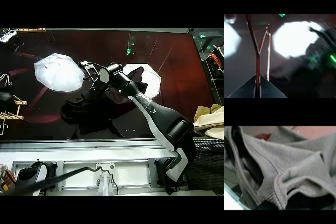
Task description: Fold the clothes and pants, and hang the long-sleeved shirts on hangers.
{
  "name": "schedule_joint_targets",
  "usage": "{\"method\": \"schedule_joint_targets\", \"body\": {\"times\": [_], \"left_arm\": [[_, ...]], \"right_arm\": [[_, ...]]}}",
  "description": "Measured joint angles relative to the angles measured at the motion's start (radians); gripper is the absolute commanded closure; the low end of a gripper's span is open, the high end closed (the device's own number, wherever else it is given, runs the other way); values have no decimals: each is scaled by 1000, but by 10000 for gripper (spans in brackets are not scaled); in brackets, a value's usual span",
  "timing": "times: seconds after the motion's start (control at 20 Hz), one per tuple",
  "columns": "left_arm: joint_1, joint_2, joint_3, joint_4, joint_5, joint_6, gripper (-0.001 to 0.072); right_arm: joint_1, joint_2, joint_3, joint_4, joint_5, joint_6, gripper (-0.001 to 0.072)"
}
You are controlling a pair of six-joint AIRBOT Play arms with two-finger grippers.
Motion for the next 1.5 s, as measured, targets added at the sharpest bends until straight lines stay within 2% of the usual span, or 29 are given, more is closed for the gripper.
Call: {"method": "schedule_joint_targets", "body": {"times": [0.2, 0.45, 0.8, 1.5], "left_arm": [[-49, 161, -142, -42, -66, -1, 697], [-63, 235, -245, -113, -100, 26, 696], [-66, 249, -282, -169, -118, 89, 696], [-80, 178, -285, -238, -136, 133, 696]], "right_arm": [[-1, 2, 0, 0, 89, 0, 678], [-1, 16, 0, 0, 159, 0, 678], [-2, 30, 0, 1, 179, -1, 678], [-2, 36, 0, 6, 185, -4, 678]]}}
